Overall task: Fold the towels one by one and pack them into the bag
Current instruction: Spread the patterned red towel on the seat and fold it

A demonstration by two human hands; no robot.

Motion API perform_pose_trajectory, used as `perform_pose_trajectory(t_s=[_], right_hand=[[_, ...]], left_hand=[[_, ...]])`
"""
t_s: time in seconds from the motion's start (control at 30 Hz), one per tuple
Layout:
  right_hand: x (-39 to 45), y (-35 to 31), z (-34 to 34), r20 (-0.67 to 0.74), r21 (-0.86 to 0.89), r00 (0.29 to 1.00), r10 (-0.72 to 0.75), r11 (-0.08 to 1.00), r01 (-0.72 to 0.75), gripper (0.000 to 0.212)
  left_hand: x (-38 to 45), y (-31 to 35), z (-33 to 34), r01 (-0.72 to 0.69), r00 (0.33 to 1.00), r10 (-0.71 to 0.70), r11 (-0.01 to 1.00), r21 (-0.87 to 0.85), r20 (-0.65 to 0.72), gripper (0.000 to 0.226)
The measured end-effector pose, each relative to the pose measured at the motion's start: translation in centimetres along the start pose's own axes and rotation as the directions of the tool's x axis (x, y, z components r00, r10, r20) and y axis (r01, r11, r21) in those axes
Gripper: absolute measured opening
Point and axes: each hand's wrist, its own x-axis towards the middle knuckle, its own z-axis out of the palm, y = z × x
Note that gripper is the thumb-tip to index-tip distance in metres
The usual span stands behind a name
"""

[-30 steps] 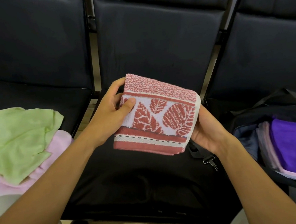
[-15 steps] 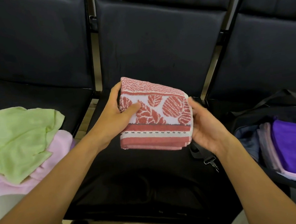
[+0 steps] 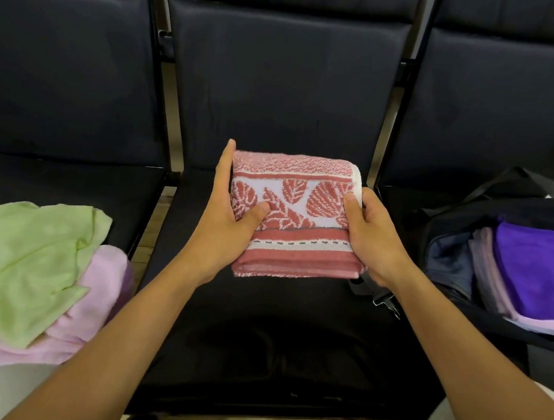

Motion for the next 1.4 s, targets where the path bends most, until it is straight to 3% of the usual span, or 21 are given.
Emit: perform_pose_trajectory(t_s=[0.1, 0.2, 0.3, 0.53, 0.73, 1.0, 1.23, 1.4], right_hand=[[-0.1, -0.1, -0.1, -0.001, -0.004, 1.0, -0.021, 1.0, 0.021, 0.028], [-0.3, -0.2, -0.3, 0.004, 0.0, 1.0, -0.029, 1.0, 0.029, 0.028], [-0.5, -0.3, -0.8, 0.055, 0.08, 0.997, 0.05, 0.995, -0.055, 0.032], [-2.2, 0.5, -3.5, 0.086, -0.033, 0.994, 0.061, 0.998, -0.059, 0.043], [-3.9, 1.6, -7.9, 0.051, -0.072, 0.999, 0.009, 0.997, -0.006, 0.034], [-6.6, 4.6, -16.7, -0.076, -0.041, 0.993, 0.087, 0.995, -0.09, 0.034], [-6.2, 7.6, -24.5, -0.245, -0.198, 0.966, 0.078, 0.972, -0.128, 0.032], [-6.1, 9.1, -27.9, -0.298, -0.472, 0.953, 0.052, 0.86, -0.194, 0.054]], left_hand=[[-0.2, 0.0, 0.1, -0.014, 1.0, 0.014, 1.0, 0.001, -0.006, 0.087], [-0.3, 0.1, 0.2, -0.041, 0.999, 0.04, 0.998, 0.053, 0.025, 0.068], [-0.8, -0.1, 0.1, 0.006, 0.997, -0.012, 0.997, 0.076, 0.075, 0.056], [-2.9, -0.7, 1.6, 0.044, 0.974, -0.065, 0.994, 0.102, 0.218, 0.076], [-4.1, -0.5, 5.5, 0.07, 0.963, -0.075, 0.997, 0.028, 0.259, 0.08], [-3.0, 0.1, 14.8, 0.11, 0.934, -0.094, 0.994, -0.026, 0.346, 0.076], [0.4, 0.0, 24.2, 0.228, 0.879, -0.188, 0.973, -0.039, 0.439, 0.078], [2.2, -1.0, 30.3, 0.2, 0.869, -0.175, 0.98, -0.006, 0.462, 0.068]])
